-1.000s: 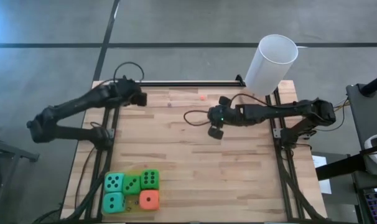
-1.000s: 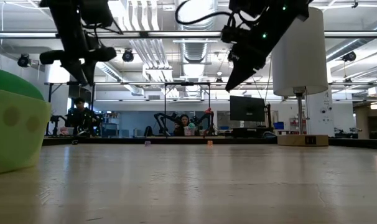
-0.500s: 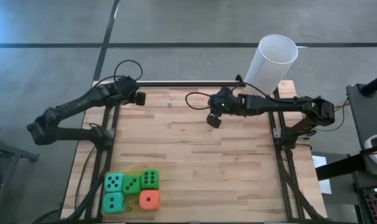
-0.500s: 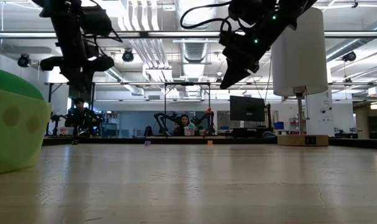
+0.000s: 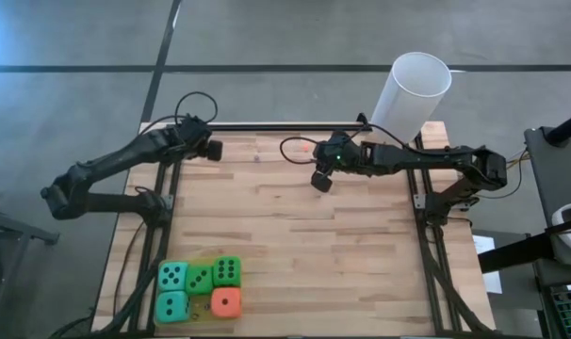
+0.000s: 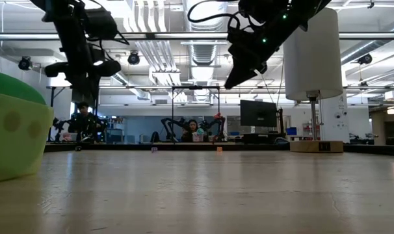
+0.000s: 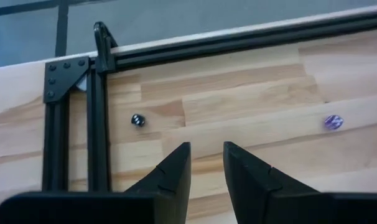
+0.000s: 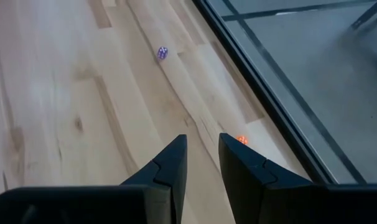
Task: Pick & Place Dice
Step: Put the black dice into the yellow bin
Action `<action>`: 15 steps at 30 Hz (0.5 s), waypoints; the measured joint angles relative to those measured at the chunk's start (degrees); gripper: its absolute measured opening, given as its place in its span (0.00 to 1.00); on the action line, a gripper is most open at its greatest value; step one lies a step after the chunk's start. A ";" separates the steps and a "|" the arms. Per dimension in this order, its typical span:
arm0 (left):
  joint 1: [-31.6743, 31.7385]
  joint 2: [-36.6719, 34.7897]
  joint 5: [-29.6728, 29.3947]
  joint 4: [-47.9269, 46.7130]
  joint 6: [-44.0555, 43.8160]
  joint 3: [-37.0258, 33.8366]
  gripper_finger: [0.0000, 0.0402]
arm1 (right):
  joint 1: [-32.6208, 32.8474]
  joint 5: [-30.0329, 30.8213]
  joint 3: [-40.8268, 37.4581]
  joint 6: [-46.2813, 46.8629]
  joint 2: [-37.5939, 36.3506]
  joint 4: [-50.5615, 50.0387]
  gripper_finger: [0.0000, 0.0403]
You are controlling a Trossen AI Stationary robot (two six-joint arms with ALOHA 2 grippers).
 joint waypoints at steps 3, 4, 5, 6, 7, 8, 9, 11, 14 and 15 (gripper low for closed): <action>0.00 0.11 0.33 0.74 0.05 -0.20 0.24 | 0.00 0.00 0.00 0.02 0.00 0.59 0.22; 0.00 0.33 0.40 0.78 0.22 -0.20 0.24 | 0.00 0.02 0.00 0.02 0.00 0.72 0.21; 0.03 0.63 0.41 0.78 0.59 -0.20 0.24 | 0.00 0.01 0.00 0.02 0.00 0.84 0.21; 0.07 1.08 0.41 0.82 1.40 -0.22 0.24 | 0.00 0.01 0.00 0.02 0.00 0.93 0.20; 0.09 1.61 0.39 1.02 2.36 -0.22 0.24 | 0.00 0.02 0.00 0.03 0.00 0.91 0.20; 0.22 2.24 0.42 1.21 3.33 -0.22 0.24 | 0.00 0.02 0.00 0.07 0.00 0.94 0.19; 0.36 2.94 0.43 1.19 4.19 -0.22 0.24 | 0.00 0.02 0.00 0.07 0.00 0.91 0.19; 0.74 4.50 0.85 1.21 4.56 -0.22 0.24 | 0.02 0.02 0.00 0.13 0.00 0.91 0.18; 2.23 6.35 1.92 1.17 5.82 -0.07 0.24 | 0.04 0.02 0.00 0.13 0.00 0.91 0.17; 3.01 6.84 2.06 1.18 6.85 0.11 0.24 | 0.04 0.02 0.00 0.13 0.00 0.90 0.17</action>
